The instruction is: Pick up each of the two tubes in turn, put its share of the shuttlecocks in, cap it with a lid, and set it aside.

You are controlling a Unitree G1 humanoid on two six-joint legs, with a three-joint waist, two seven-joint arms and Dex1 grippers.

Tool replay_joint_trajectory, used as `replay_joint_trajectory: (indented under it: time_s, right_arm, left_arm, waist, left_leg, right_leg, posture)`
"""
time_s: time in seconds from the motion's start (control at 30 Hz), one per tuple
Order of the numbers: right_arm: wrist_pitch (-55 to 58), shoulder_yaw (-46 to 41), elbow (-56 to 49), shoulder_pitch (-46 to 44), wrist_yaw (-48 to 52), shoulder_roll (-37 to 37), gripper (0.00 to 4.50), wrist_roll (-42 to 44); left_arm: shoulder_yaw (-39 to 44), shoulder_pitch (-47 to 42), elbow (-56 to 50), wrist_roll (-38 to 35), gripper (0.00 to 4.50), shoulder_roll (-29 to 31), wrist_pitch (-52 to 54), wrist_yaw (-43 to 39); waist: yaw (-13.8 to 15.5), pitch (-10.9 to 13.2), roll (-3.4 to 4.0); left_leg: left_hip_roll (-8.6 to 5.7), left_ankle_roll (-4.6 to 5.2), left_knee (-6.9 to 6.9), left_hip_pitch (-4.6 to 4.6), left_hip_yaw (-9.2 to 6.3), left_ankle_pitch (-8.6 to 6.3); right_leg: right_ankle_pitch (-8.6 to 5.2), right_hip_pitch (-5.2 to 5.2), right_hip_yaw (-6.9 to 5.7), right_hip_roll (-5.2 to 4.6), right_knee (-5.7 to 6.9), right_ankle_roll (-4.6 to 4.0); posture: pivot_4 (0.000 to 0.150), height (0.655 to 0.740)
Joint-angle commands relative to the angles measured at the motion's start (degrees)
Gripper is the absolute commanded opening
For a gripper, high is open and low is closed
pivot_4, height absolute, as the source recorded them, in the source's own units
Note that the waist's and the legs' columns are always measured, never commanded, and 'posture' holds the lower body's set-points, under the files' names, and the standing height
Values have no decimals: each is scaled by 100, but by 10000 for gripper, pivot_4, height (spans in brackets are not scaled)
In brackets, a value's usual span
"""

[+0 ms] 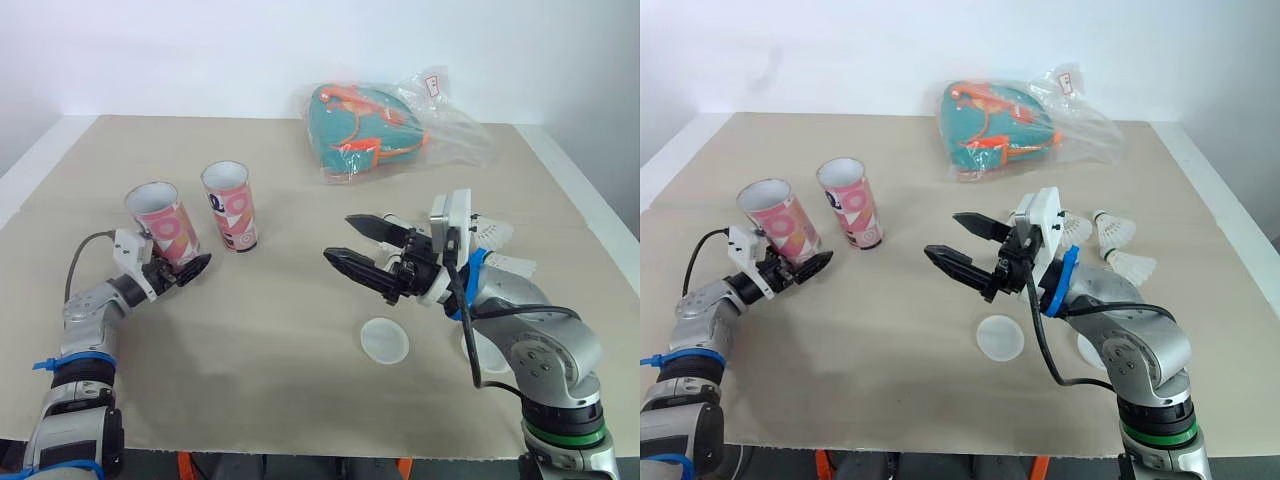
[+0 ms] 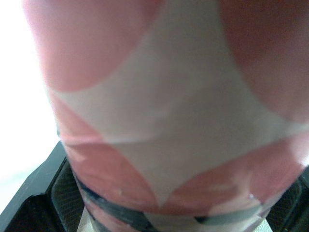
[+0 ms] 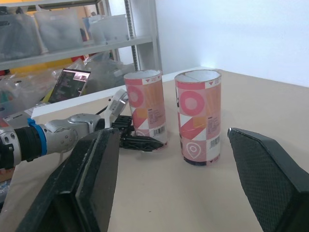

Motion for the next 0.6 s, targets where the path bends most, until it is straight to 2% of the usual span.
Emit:
replay_joint_trajectory:
  time_s: [0.03, 0.13, 0.33, 0.5, 0.6]
  right_arm:
    - [-71, -93, -85, -108, -24, -34, 38858, 34]
    - [-60, -87, -94, -110, -24, -38, 38858, 57]
    - [-32, -77, -114, -88, -28, -76, 38858, 48]
    - [95, -233, -232, 80, 53, -297, 38858, 223]
    - [282, -581, -424, 452, 151, -647, 38858, 567]
  left_arm:
    - [-3, -51, -25, -6, 39473, -23, -11, 47]
    - [-17, 1, -47, 21, 30583, -18, -52, 78]
    - [13, 250, -365, -34, 30583, 21, -38, 78]
    - [-83, 850, -1288, -83, 30583, 202, 67, -202]
    - [-353, 1442, -2178, -32, 30583, 488, 108, -681]
  waist:
    - [0, 0, 0]
    - [0, 0, 0]
    - [-3, 0, 0]
    - [-7, 0, 0]
    - [-6, 0, 1]
  left_leg:
    - [0, 0, 0, 0, 0, 0]
    - [0, 0, 0, 0, 0, 0]
    - [0, 0, -1, 0, 1, 0]
    - [2, 0, -10, 0, 3, 0]
    - [3, 0, -18, -2, 3, 0]
  right_leg:
    - [0, 0, 0, 0, 0, 0]
    - [0, 0, 0, 0, 0, 0]
    - [0, -1, 1, 0, 0, 0]
    - [-1, -5, 2, -1, -2, -1]
    - [-2, -7, 1, 0, -4, -4]
  posture:
    - [1500, 7400]
    - [1500, 7400]
    - [1500, 7400]
    - [1500, 7400]
    - [1500, 7400]
